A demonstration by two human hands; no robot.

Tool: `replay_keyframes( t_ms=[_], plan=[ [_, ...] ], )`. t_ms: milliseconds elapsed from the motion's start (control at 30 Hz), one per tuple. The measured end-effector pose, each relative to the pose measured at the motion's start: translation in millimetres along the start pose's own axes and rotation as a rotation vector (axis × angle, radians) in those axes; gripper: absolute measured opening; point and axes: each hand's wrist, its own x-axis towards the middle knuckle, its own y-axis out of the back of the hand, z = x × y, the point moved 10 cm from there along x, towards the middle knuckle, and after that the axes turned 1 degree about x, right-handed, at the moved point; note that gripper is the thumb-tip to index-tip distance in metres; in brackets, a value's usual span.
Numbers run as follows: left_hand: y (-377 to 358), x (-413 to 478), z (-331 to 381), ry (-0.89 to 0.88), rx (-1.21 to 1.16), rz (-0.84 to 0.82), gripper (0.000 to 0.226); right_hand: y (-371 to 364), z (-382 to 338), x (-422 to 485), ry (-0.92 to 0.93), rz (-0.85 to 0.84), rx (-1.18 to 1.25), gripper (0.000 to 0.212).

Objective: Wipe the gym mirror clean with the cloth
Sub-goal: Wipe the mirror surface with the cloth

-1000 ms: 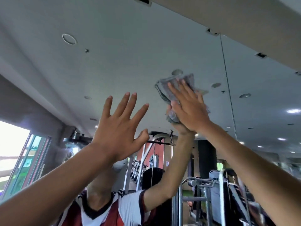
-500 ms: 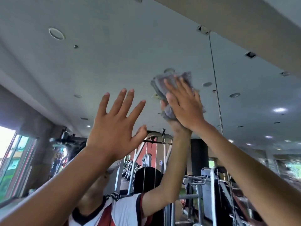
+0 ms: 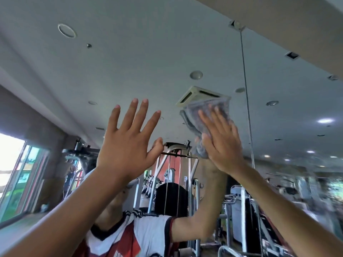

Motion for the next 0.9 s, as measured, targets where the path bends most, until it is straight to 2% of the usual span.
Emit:
replay_keyframes(
  t_ms=[33,100,200,267,333,400,467,533,567,633,700,767,833,900],
  plan=[
    [-0.2,-1.7,1.0,0.0,0.002,0.0,0.068,-0.8,-3.3,-19.1,0.123,-0.028,-0.009,0.057],
    [0.2,-4.8,4.8,-0.009,0.012,0.009,0.068,9.1,23.0,-29.7,0.138,-0.054,-0.009,0.06],
    [1.1,-12.5,9.2,-0.029,0.034,0.008,0.067,21.4,69.9,-9.8,-0.216,-0.008,-0.021,0.064],
    [2.5,-14.5,8.6,-0.025,0.042,0.001,0.066,22.7,69.8,8.6,-0.457,0.056,-0.017,0.068],
    [4.1,-15.3,7.2,-0.029,0.029,-0.011,0.066,15.6,38.6,21.5,-0.532,0.073,-0.018,0.066],
    [7.2,-22.5,3.2,-0.058,0.005,-0.018,0.064,2.6,-18.1,20.4,-0.367,0.055,-0.026,0.061],
    [12.4,-33.6,-5.4,-0.103,-0.003,-0.027,0.063,-9.5,-68.4,0.9,-0.06,-0.003,-0.018,0.058],
    [16.3,-47.1,-22.5,-0.126,0.019,-0.073,0.063,-13.8,-77.4,-22.6,0.197,-0.049,-0.048,0.058],
    [17.3,-53.6,-32.5,-0.123,0.038,-0.109,0.063,-10.2,-63.5,-27.6,0.231,-0.054,-0.075,0.058],
    [20.4,-63.9,-54.4,-0.102,0.081,-0.168,0.064,1.4,-19.9,-18.4,0.056,-0.007,-0.061,0.059],
    [25.3,-70.5,-67.4,-0.075,0.101,-0.185,0.063,8.4,11.2,3.1,-0.28,0.061,-0.009,0.065],
    [28.4,-73.8,-69.7,-0.07,0.098,-0.183,0.063,8.3,-2.2,27.6,-0.483,0.146,0.003,0.073],
    [28.1,-76.2,-69.9,-0.08,0.093,-0.181,0.063,-0.2,-51.0,48.9,-0.452,0.15,0.023,0.073],
    [28.4,-77.1,-72.5,-0.077,0.084,-0.171,0.062,-14.8,-114.6,54.4,-0.224,0.1,0.019,0.069]
  ],
)
